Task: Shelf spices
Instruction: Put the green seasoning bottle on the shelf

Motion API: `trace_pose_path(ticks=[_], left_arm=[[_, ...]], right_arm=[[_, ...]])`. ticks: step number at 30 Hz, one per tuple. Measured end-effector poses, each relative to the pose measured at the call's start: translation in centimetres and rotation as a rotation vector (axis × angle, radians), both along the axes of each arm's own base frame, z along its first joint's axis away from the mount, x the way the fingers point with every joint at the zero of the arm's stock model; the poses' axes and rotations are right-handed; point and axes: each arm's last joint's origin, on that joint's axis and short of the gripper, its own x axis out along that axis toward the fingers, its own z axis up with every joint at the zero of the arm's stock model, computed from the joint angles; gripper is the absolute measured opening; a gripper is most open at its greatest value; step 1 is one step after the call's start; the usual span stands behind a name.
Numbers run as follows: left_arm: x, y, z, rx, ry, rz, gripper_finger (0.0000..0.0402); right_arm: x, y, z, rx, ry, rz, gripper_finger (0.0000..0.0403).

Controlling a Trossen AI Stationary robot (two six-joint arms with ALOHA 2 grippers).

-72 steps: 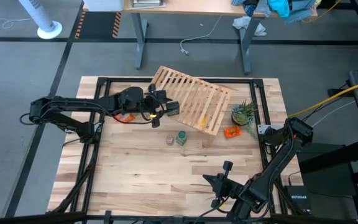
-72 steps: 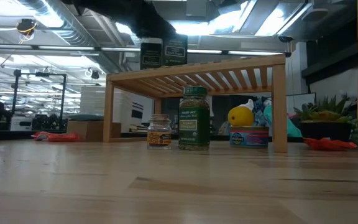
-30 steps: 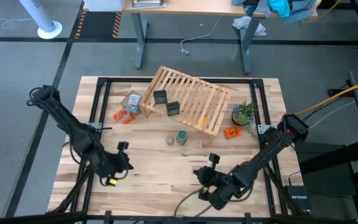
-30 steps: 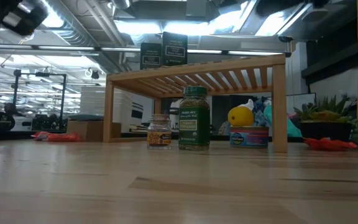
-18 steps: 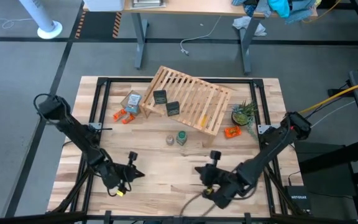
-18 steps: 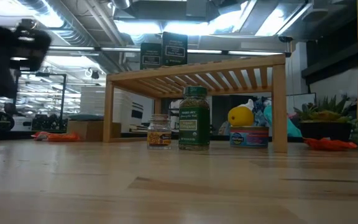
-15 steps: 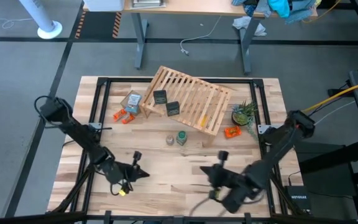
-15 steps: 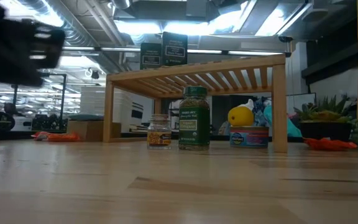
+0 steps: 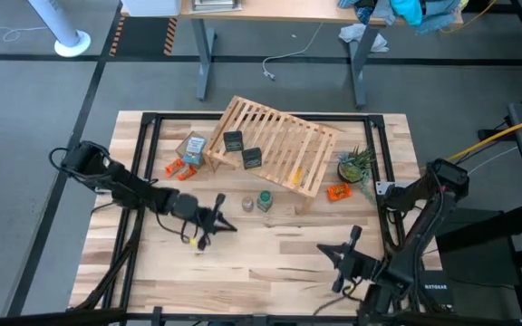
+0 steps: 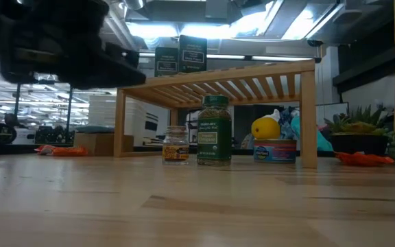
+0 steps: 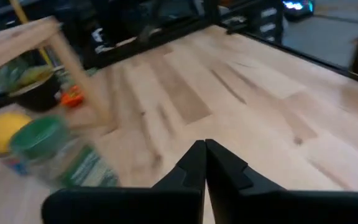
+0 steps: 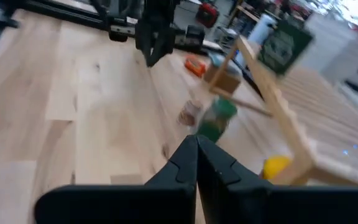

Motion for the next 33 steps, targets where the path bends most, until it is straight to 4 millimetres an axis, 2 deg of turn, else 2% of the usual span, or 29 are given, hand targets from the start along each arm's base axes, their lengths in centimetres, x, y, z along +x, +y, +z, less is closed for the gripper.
trace_pose_path(ticks=[3, 6, 12, 19, 25, 33], left_arm=[[-0.2, 2.0, 0.0, -0.055, -0.042, 0.001, 0.0001], [-0.9, 3.8, 0.6, -0.094, -0.114, -0.018, 0.0001], [-4.2, 6.5, 1.2, -0.185, -0.161, 0.034, 0.0001], [-8.2, 6.9, 0.2, -0.241, -0.162, -0.002, 0.0003], [-8.7, 6.6, -0.9, -0.313, 0.018, 0.012, 0.0003], [-8.9, 6.1, -1.3, -0.275, 0.06, -0.026, 0.0003]], right_arm=[[-0.6, -1.2, -3.0, 0.069, -0.034, -0.038, 0.0005], [-1.0, -1.9, -5.1, 0.107, -0.099, -0.049, 0.0005], [-1.4, -2.7, -7.5, 0.197, -0.161, -0.05, 0.0005], [-1.3, -2.7, -7.9, 0.213, -0.188, -0.039, 0.0005], [0.6, -3.4, -7.9, 0.229, -0.153, -0.065, 0.0005], [5.1, -6.2, -7.8, 0.277, -0.007, -0.069, 0.0005]])
